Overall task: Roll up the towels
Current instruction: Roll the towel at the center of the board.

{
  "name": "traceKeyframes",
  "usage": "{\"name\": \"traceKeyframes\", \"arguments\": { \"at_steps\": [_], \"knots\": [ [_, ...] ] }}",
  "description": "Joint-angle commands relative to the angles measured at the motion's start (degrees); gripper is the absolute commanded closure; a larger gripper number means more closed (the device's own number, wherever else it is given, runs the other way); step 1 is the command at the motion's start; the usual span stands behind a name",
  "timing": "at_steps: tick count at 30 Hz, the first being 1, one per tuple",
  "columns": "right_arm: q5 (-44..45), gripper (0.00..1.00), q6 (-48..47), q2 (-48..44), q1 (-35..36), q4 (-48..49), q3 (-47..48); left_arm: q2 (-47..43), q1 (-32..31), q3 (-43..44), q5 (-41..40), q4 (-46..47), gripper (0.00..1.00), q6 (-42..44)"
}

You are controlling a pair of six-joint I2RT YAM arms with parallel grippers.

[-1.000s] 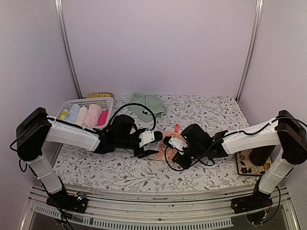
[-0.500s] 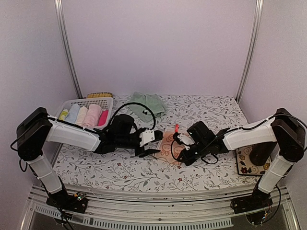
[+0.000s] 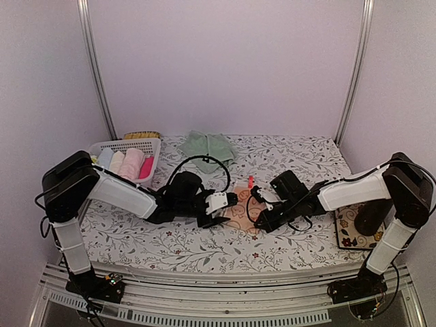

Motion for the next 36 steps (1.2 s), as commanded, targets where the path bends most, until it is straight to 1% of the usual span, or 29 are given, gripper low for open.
{"name": "traceKeyframes", "arguments": {
  "at_steps": [1, 3, 7, 9, 13, 18, 19, 24, 29, 31, 36],
  "knots": [
    [-0.5, 0.98, 0.6, 1.1, -0.9, 0.1, -0.4, 3.7, -0.5, 4.3, -6.3, 2.1, 0.35, -2.4],
    [-0.8, 0.97, 0.5, 1.2, -1.2, 0.1, -0.2, 4.2, -0.4, 4.9, -5.9, 2.0, 0.35, -2.8],
    [-0.8, 0.97, 0.1, 1.6, -1.5, -0.1, 0.3, 1.3, -0.1, 1.5, 0.1, 6.5, 0.35, -3.7],
    [-1.0, 0.97, -0.1, 1.8, -1.6, -0.1, 0.7, 1.1, 0.2, 1.2, 0.8, 7.7, 0.35, -4.7],
    [-1.3, 0.97, -0.4, 2.9, -1.7, -0.4, 1.8, 4.3, 0.2, 5.2, -2.0, 3.7, 0.37, -6.1],
    [-1.4, 0.96, -0.4, 3.9, -2.2, -0.9, 3.0, 5.5, 0.3, 6.1, -7.1, 2.8, 0.40, -7.4],
    [-1.4, 0.95, -0.4, 4.0, -2.4, -1.0, 3.2, 7.4, 0.4, 6.3, -7.7, 2.4, 0.41, -7.5],
    [-1.0, 0.93, -0.2, 3.9, -3.4, -1.4, 3.4, 9.7, 0.6, 7.8, -8.3, -0.8, 0.43, -7.6],
    [-0.7, 0.82, 0.1, 3.9, -4.1, -1.9, 3.7, 11.1, 0.5, 8.6, -9.5, -2.0, 0.45, -7.7],
    [0.1, 0.71, -0.1, 3.3, -4.2, -2.3, 3.7, 11.5, 0.5, 9.2, -10.4, -2.5, 0.46, -8.0],
    [4.5, 0.59, -0.8, -0.9, -4.1, -2.2, 2.2, 12.2, 0.5, 10.8, -9.8, -4.2, 0.46, -9.4]
  ]
}}
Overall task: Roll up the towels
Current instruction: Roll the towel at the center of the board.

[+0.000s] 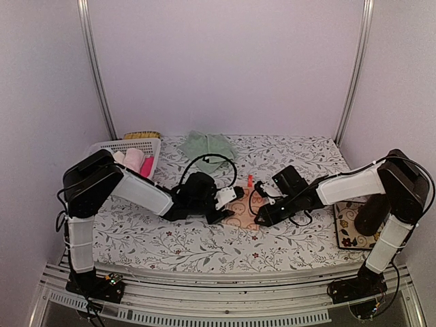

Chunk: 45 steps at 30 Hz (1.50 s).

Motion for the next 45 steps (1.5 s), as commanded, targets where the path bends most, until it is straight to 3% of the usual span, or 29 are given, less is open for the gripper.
{"name": "traceKeyframes", "arguments": {
  "at_steps": [1, 7, 14, 18, 30, 39, 45],
  "knots": [
    [5.3, 0.57, -1.2, -4.9, -0.2, -0.7, -1.1, 1.7, 0.2, 1.8, -0.7, -3.6, 0.46, -1.6],
    [12.3, 0.48, -5.8, -12.4, 2.4, 2.0, -4.8, 3.3, 0.3, 3.1, 1.0, -5.5, 0.46, -2.5],
    [26.2, 0.44, -20.1, -15.2, 14.6, 8.1, -8.4, 4.8, 0.9, 4.8, 2.6, -7.6, 0.46, -3.7],
    [32.9, 0.42, -29.2, -12.3, 20.0, 12.5, -9.7, 5.3, 1.3, 5.7, 3.1, -8.9, 0.46, -4.4],
    [49.1, 0.42, -37.2, 4.7, 25.1, 12.4, -3.5, 5.4, 2.0, 6.1, 5.3, -10.3, 0.46, -5.1],
    [51.3, 0.47, -40.2, 8.5, 25.2, 12.1, -1.7, 4.8, 2.4, 5.7, 6.2, -10.6, 0.46, -5.0],
    [50.5, 0.61, -40.8, 9.8, 25.2, 11.0, -1.2, 4.5, 2.6, 5.6, 6.3, -10.9, 0.46, -4.7]
  ]
}}
